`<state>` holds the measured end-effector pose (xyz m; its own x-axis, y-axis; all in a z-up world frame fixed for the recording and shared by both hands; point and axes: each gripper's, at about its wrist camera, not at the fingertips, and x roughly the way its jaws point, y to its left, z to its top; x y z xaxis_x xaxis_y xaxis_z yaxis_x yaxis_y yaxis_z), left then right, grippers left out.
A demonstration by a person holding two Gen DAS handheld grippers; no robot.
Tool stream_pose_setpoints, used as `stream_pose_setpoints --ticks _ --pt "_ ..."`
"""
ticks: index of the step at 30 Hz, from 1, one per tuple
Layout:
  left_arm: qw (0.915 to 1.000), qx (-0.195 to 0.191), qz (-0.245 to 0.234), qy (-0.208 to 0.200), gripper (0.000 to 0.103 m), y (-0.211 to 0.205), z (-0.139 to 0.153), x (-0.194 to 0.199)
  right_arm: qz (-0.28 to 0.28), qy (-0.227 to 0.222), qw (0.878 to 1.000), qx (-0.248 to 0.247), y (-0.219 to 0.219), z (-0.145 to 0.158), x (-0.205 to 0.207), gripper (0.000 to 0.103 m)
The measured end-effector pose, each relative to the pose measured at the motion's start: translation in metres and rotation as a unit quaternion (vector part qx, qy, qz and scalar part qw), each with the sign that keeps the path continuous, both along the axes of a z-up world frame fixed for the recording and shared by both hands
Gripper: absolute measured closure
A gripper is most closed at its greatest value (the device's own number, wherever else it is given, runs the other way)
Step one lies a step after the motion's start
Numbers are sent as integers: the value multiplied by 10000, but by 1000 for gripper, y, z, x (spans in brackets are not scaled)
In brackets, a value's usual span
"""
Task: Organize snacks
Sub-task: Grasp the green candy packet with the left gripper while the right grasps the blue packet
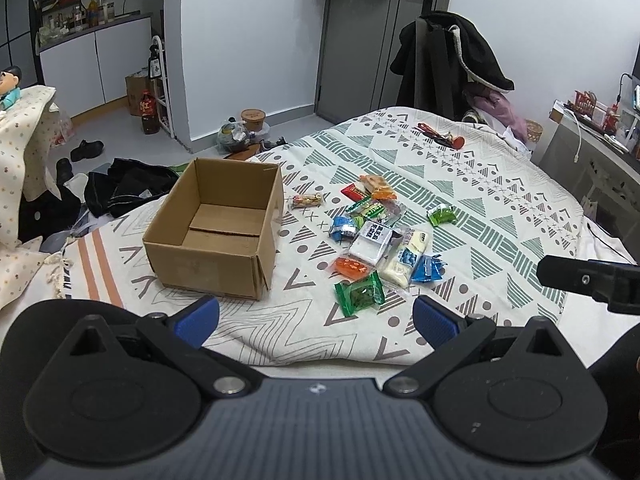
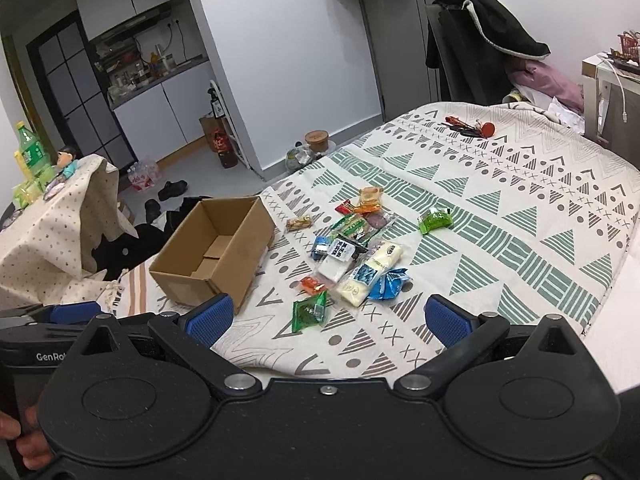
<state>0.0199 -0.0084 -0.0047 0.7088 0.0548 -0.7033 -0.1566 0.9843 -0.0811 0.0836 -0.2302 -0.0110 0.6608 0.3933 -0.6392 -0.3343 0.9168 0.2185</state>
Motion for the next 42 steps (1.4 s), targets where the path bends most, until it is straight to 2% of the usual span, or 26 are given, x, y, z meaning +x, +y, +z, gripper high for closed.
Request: stream_pose_setpoints --ticks 7,22,31,42 --pt "9999 -20 138 84 1 3 -14 28 51 222 9997 -99 2 -10 26 0" --pt "9984 -476 -11 304 2 1 -41 76 291 604 9977 -42 -1 -29 80 0" --pt "9976 -593 -70 340 5 -10 -61 102 148 773 9969 -17 -7 -48 114 0" --pt "9936 -796 2 798 22 -21 -103 142 -60 1179 9929 144 -18 -91 143 19"
